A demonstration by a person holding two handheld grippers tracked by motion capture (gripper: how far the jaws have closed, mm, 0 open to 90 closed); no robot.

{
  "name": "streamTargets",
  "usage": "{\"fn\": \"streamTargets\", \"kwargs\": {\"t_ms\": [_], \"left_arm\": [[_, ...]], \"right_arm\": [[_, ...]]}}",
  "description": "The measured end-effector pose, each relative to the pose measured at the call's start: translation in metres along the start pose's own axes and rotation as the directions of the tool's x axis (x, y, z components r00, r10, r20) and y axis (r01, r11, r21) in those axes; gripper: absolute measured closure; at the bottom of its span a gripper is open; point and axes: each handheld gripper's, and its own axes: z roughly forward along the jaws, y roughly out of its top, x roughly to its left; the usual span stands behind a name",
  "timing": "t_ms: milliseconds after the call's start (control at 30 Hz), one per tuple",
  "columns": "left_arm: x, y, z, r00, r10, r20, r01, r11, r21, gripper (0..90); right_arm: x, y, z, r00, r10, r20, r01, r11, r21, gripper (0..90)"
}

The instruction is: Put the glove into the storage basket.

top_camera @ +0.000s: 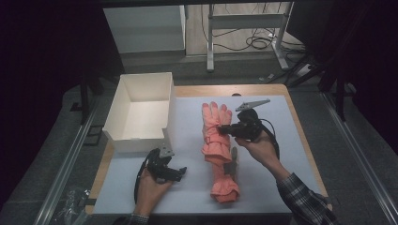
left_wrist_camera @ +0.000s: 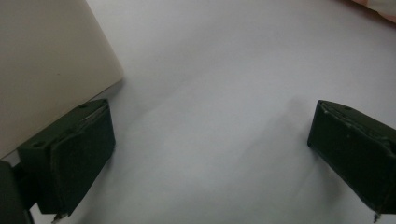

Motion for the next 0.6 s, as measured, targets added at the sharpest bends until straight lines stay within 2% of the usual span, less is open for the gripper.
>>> {"fn": "streamTargets", "kwargs": {"t_ms": [200,333,500,600], "left_arm": [[0.0,0.0,0.0,1.0,0.0,0.003,0.0,1.0,0.001,0.8],[0.0,0.0,0.0,1.0,0.0,0.002,0.0,1.0,-0.001,0.7],[0.0,0.0,0.0,1.0,0.004,0.002,-0.004,1.0,0.003,0.8],[0.0,0.0,0.0,1.0,0.002,0.002,-0.002,1.0,0.0,0.8]], "right_arm": [[0.016,-0.03,-0.022,0.9999,0.016,-0.005,-0.016,1.0,0.023,85.9],[0.026,-0.049,-0.029,0.9997,0.02,-0.01,-0.02,0.999,0.038,85.8],[0.038,-0.073,-0.025,0.9986,0.052,-0.014,-0.051,0.997,0.062,85.4],[0.039,-0.082,-0.016,0.998,0.062,0.014,-0.063,0.995,0.072,85.0]]}}
